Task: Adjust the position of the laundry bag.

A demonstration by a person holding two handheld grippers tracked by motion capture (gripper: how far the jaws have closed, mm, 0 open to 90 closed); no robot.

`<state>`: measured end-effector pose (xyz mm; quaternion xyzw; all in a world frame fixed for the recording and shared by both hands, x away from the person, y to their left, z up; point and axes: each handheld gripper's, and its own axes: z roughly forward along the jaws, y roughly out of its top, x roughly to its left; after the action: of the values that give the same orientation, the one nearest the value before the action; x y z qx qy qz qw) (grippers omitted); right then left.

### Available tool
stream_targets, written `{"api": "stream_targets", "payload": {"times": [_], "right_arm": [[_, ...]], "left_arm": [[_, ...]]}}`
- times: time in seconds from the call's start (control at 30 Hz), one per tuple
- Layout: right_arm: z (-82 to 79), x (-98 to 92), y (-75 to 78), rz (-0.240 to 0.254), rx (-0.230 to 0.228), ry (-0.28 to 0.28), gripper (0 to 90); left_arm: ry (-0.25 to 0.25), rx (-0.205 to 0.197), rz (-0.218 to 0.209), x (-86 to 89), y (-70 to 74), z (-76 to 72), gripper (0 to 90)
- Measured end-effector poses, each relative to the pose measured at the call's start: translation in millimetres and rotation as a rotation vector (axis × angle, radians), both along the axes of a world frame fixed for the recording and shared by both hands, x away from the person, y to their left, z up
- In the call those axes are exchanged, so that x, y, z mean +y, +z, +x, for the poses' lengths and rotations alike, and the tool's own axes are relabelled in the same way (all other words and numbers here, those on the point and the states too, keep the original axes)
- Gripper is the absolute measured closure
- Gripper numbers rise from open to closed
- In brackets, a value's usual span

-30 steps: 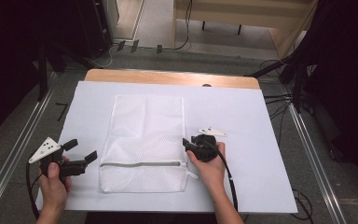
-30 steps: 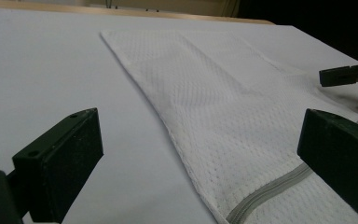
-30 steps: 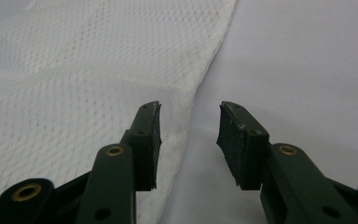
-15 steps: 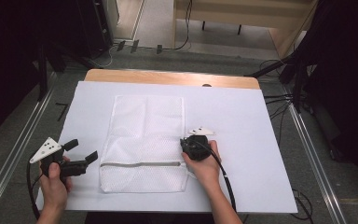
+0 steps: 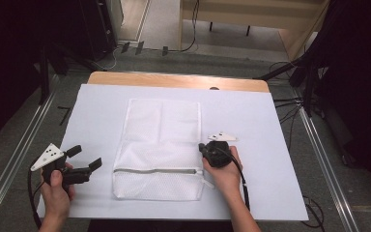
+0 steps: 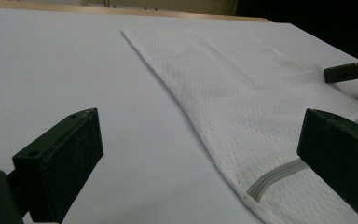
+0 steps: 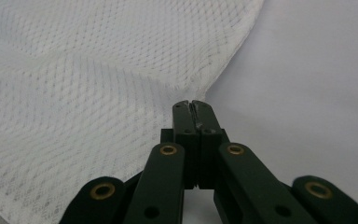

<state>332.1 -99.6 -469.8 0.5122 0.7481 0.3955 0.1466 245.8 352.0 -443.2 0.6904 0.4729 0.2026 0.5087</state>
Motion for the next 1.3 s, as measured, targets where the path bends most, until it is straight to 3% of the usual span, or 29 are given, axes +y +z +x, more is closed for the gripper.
{"api": "stream_targets", "payload": {"times": [0.3,0.57,0.7,0.8,0.87,0.93,1.07,1.17,1.23,1.27,1.3], "right_arm": [[0.7,-34.0,3.7,-0.032,-0.017,-0.025,90.0],[4.0,-62.4,3.3,-0.045,-0.018,-0.079,90.0],[7.0,-69.0,1.3,-0.071,-0.018,-0.093,90.0],[7.8,-72.8,0.4,-0.07,-0.012,-0.107,90.0],[6.7,-77.9,2.2,-0.049,-0.018,-0.137,81.3],[5.6,-80.5,3.3,-0.033,-0.027,-0.149,80.1],[-6.6,-91.2,7.1,0.02,-0.047,-0.157,74.4],[-24.2,-101.7,6.2,0.051,-0.061,-0.173,70.9],[-48.1,-112.0,8.8,0.083,-0.057,-0.202,69.2],[-48.1,-112.0,8.8,0.083,-0.057,-0.202,69.2],[-63.4,-115.3,13.2,0.116,-0.058,-0.199,66.0]], "left_arm": [[-0.006,0.001,0.005,-4.0,-0.6,-0.6,0.2],[-0.011,0.004,0.004,-6.7,-0.8,-1.6,0.2],[-0.015,0.001,0.003,-8.0,-0.2,-3.2,0.2],[-0.013,0.0,-0.002,-8.4,-0.1,-4.0,0.2],[-0.015,0.003,-0.001,-8.6,-0.2,-4.6,0.2],[-0.016,0.003,-0.001,-9.1,-0.2,-4.8,0.2],[-0.018,0.003,0.006,-11.7,-0.7,-6.5,0.2],[-0.021,0.0,0.005,-12.3,-0.1,-8.1,0.2],[-0.023,0.001,0.003,-13.5,0.9,-8.2,0.2],[-0.023,0.001,0.003,-13.5,0.9,-8.2,0.2],[-0.026,0.0,0.002,-14.2,1.0,-7.8,0.2]]}}
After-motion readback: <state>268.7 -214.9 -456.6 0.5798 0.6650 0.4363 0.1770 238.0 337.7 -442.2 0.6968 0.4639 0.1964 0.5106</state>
